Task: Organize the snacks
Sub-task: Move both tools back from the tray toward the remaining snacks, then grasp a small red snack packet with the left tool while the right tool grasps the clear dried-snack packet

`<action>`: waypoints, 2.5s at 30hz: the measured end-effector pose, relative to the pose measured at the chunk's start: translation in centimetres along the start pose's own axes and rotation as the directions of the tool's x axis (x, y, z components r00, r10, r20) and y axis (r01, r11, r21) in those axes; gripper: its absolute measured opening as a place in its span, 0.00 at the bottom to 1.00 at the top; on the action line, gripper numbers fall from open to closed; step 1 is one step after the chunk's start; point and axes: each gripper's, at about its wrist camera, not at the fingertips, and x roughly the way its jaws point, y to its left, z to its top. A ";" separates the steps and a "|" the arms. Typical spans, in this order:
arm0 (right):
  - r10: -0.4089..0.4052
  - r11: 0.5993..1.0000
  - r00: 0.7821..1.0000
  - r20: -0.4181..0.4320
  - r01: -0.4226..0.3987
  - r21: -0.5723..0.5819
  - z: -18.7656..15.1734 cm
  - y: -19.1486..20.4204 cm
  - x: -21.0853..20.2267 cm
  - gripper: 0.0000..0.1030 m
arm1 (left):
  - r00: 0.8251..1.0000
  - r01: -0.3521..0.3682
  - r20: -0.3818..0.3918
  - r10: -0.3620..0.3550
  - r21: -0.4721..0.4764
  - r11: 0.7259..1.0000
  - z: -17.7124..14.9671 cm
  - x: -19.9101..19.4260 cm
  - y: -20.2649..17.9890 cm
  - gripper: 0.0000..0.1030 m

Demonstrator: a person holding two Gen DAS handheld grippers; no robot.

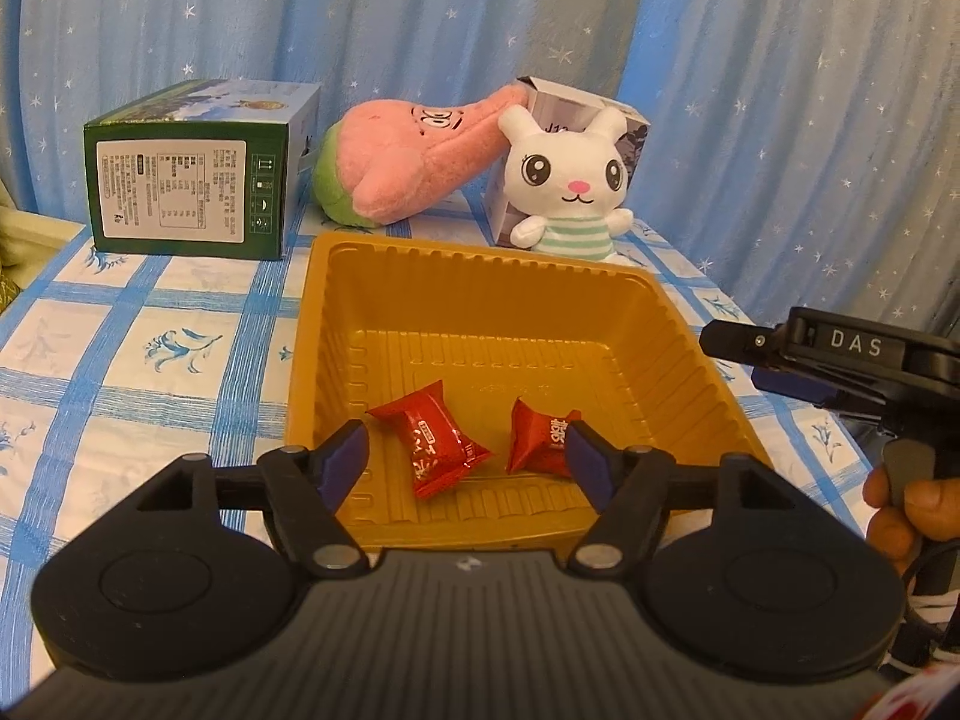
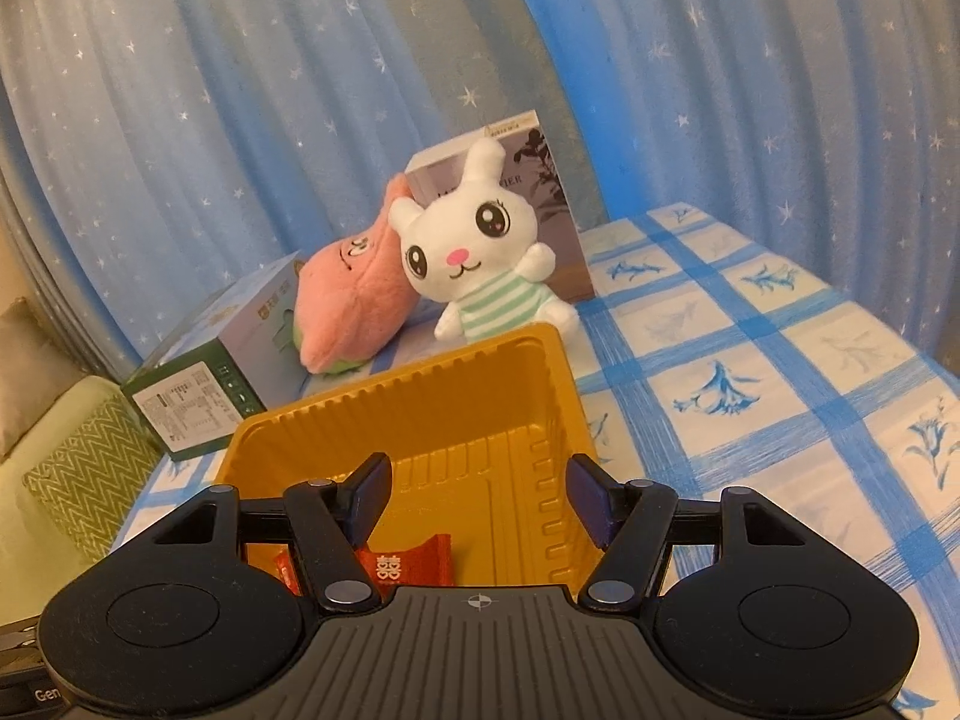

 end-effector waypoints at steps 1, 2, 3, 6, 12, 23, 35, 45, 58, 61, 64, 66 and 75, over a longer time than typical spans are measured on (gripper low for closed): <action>-0.001 1.000 1.000 0.006 0.001 -0.004 0.1 0.1 -0.3 0.63 | 1.000 0.002 0.005 -0.002 0.002 1.000 0.0 -0.3 -0.1 0.67; 0.000 1.000 1.000 0.015 0.000 -0.009 0.1 0.2 -0.8 0.63 | 1.000 0.004 0.009 -0.004 0.003 1.000 -0.1 -0.6 -0.3 0.68; 0.002 1.000 1.000 0.025 -0.001 -0.017 0.1 0.3 -1.2 0.63 | 1.000 0.006 0.013 -0.006 0.002 1.000 -0.2 -1.0 -0.4 0.68; -0.006 0.999 0.999 0.049 0.009 -0.051 -0.2 0.7 -2.9 0.63 | 1.000 0.004 0.021 -0.004 -0.005 1.000 -0.4 -2.1 -0.8 0.71; -0.023 0.996 0.997 0.076 0.029 -0.088 -2.0 0.7 -6.8 0.63 | 0.999 0.015 0.032 -0.015 -0.013 1.000 -2.0 -5.1 -1.9 0.75; -0.050 0.997 0.999 -0.015 0.049 -0.064 -9.7 -0.6 -14.3 0.63 | 1.000 0.017 -0.016 -0.017 -0.033 0.999 -8.8 -11.1 -3.1 0.76; 0.006 0.992 0.998 -0.060 -0.013 -0.125 -15.5 0.5 -20.5 0.63 | 0.999 -0.030 -0.029 0.028 -0.068 0.997 -14.6 -16.6 -2.7 0.76; 0.055 0.976 0.984 -0.167 -0.088 -0.201 -19.2 1.2 -19.4 0.63 | 0.992 -0.098 -0.086 0.088 -0.124 0.987 -17.7 -17.2 -0.4 0.76; 0.076 0.893 0.963 -0.257 -0.181 -0.411 -21.4 4.1 -16.8 0.62 | 0.991 -0.066 -0.118 0.057 -0.073 0.995 -17.6 -16.5 0.7 0.76; 0.068 0.887 0.958 -0.277 -0.185 -0.423 -21.6 4.0 -15.9 0.62 | 0.992 -0.021 -0.128 0.015 -0.042 0.999 -17.1 -16.4 0.7 0.75; 0.052 0.880 0.955 -0.291 -0.181 -0.440 -21.8 4.1 -15.4 0.53 | 0.988 0.007 -0.153 0.001 0.048 0.999 -16.6 -16.0 0.4 0.72; 0.040 0.877 0.953 -0.301 -0.177 -0.447 -21.9 4.1 -15.2 0.49 | 0.985 0.029 -0.171 -0.012 0.098 0.995 -16.4 -15.7 0.3 0.70; 0.037 0.890 0.945 -0.325 -0.179 -0.420 -22.0 4.0 -15.3 0.38 | 0.969 0.130 -0.245 -0.035 0.383 0.915 -16.5 -14.5 -1.3 0.58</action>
